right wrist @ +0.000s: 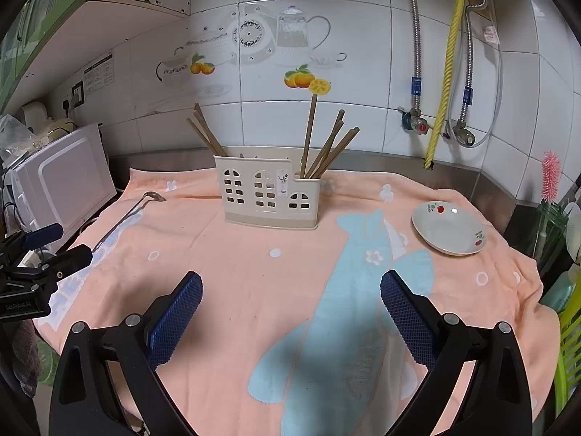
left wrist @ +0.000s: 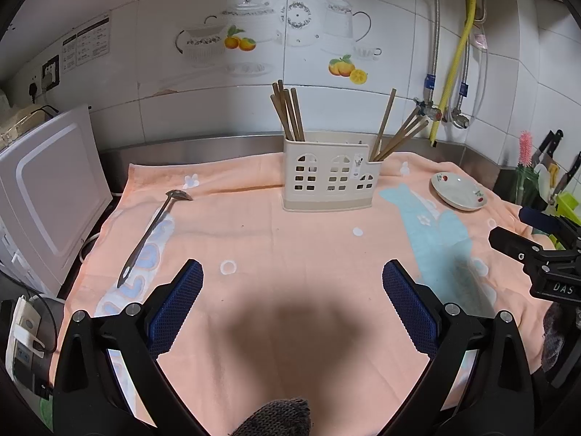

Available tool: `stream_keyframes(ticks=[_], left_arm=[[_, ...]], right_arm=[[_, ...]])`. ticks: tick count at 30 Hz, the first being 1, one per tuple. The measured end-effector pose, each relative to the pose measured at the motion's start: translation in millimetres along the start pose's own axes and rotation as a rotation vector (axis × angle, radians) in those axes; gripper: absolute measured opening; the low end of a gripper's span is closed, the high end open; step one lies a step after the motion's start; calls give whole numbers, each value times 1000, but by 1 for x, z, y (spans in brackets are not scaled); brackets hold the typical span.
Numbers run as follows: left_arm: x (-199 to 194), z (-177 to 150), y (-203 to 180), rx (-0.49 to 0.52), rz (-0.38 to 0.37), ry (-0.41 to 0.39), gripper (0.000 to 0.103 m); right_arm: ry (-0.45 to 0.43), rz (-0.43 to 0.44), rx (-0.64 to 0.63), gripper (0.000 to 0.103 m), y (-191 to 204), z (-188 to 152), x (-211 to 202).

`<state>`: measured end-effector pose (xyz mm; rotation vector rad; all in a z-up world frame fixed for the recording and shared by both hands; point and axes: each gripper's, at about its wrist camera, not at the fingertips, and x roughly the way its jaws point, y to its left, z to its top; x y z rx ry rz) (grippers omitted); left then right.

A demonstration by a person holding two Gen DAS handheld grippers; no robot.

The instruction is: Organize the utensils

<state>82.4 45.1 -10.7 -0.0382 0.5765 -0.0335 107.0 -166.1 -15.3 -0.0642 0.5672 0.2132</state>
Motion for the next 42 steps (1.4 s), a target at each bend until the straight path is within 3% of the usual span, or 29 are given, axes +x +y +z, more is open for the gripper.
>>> stream_keyframes(ticks=[42], left_arm=[[-4,-1,-3,6,3,-9,98]], right_arm=[[-13,12,9,95,2,-3,-5]])
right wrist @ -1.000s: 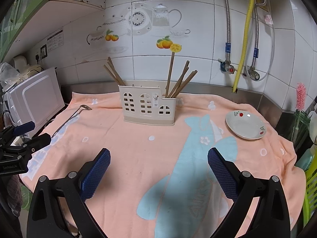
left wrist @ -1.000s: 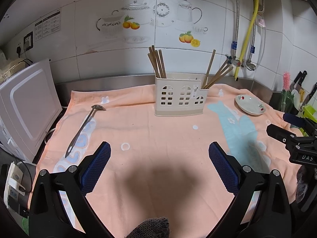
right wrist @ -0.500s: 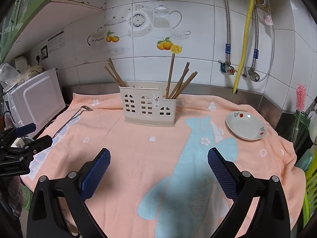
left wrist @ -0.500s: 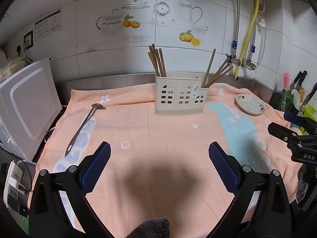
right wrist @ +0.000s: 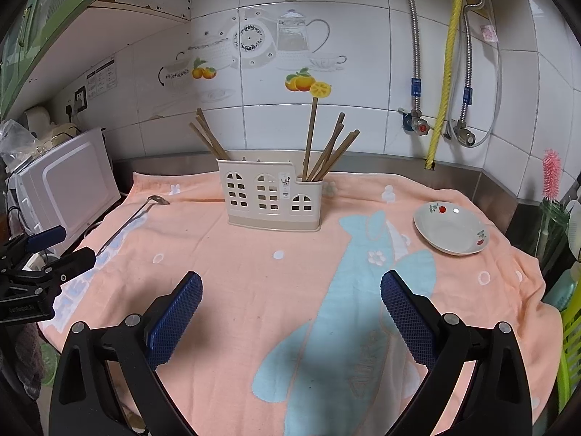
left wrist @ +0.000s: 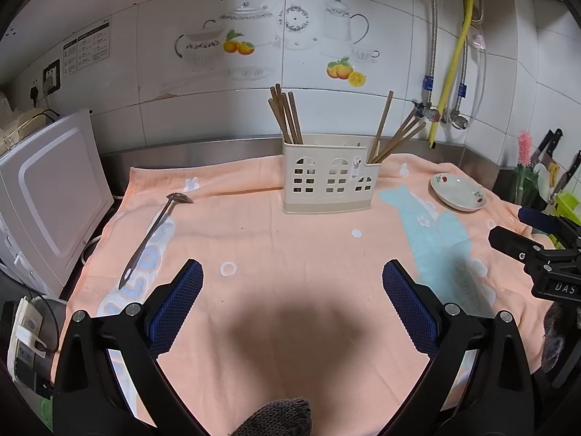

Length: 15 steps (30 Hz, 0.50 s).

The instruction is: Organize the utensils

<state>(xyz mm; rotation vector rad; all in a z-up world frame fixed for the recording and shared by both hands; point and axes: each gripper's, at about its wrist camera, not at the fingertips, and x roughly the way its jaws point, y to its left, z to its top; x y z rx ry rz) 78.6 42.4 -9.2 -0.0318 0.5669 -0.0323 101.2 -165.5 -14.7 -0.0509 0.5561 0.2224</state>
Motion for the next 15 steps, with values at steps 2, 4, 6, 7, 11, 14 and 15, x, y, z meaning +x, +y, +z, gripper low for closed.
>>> stream_keyframes(ticks=[2,4,6,7,11,14,15], left_arm=[[0,0,0,2,-1,-2,98],[0,0,-1,0,0,-4,98],[-1,0,-1,0,4,-6,98],[-1,0,-1,0,5,-7,98],[-2,0,0,-1,2,-8,98],[-2,0,0,-4,2,-6,98],[-1,-1,0,-5,2,-5,98]], right_arm=[[1,1,1,95,0,0,1],[1,3,3,95,0,-1,1],[-1,3,3,95,0,-1,0],[-3,4,5,95,0,-1,0],[-7,6,9,95,-1,-1,0],[-8,6,11,95,-1,-1,-1],[-8,6,11,95,-1,-1,-1]])
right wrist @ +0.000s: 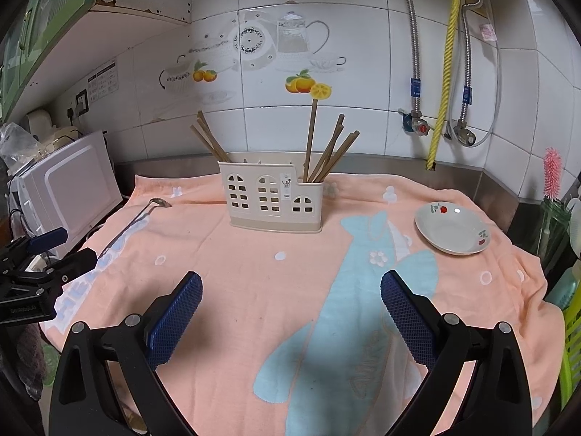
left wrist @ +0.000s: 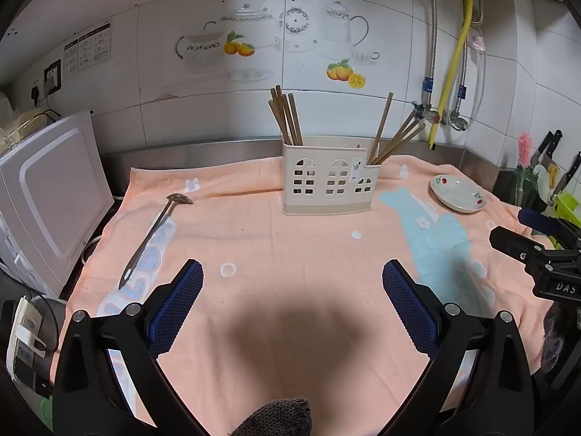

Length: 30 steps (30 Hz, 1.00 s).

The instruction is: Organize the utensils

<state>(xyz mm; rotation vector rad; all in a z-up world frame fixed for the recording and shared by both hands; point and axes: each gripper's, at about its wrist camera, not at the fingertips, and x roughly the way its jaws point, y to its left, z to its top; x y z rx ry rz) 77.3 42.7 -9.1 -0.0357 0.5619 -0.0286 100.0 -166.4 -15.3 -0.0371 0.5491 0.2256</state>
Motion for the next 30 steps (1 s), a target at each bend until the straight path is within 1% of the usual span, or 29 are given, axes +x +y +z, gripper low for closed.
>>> stream_keyframes(ticks=[18,23,30], left_arm=[[0,0,-1,1,-6,-9,98],[-3,-1,-4,2,-19,-26,98],[-2,0,-3,-10,-9,-25,98]], right_arm=[[-11,13,0,95,3,-1,-4],[-15,15,2,95,3,-2,-5],[-18,17,11,95,1,-2,-6]])
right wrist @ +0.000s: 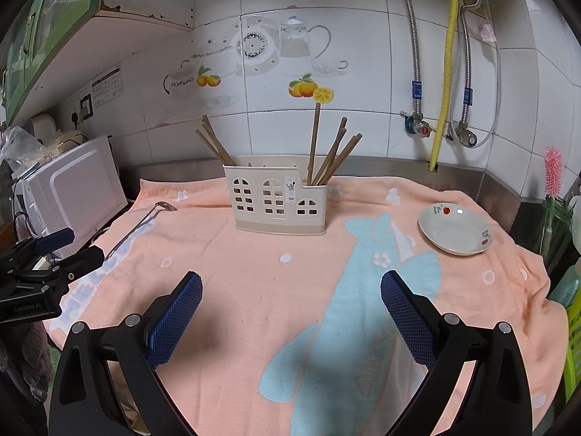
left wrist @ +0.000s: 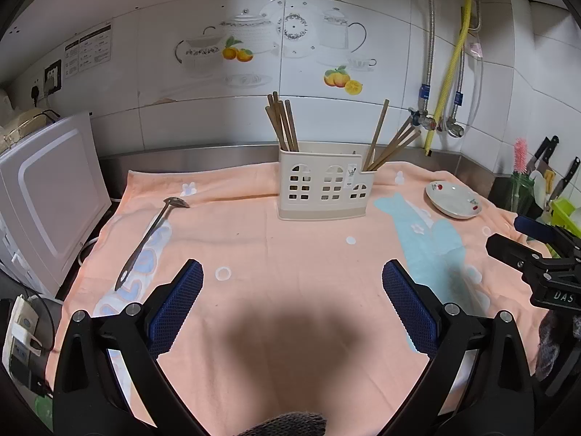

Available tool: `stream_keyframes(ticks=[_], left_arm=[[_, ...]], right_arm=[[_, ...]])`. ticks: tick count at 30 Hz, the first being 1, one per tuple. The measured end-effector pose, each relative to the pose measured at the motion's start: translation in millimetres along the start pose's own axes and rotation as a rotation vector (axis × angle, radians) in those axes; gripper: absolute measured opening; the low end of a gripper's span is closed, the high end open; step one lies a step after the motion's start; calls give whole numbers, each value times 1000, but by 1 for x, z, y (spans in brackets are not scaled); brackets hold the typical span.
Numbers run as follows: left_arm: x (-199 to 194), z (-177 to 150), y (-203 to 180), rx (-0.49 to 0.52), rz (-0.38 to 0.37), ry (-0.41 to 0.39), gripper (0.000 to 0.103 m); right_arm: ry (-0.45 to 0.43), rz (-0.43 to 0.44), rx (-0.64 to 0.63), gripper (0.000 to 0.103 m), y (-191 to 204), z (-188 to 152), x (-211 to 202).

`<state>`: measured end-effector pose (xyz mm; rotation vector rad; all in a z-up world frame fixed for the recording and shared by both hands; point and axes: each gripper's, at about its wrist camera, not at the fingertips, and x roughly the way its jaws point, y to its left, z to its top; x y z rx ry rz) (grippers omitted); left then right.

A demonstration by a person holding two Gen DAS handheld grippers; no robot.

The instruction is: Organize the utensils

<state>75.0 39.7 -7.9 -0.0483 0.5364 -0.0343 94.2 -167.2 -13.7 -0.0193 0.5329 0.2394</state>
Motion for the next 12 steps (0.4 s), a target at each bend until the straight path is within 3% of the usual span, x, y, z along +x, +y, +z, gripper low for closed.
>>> stream_keyframes(ticks=[12], left_arm=[[0,1,-2,10,8,6,98]], right_arm=[[-3,3,3,95,-2,-1,-1]])
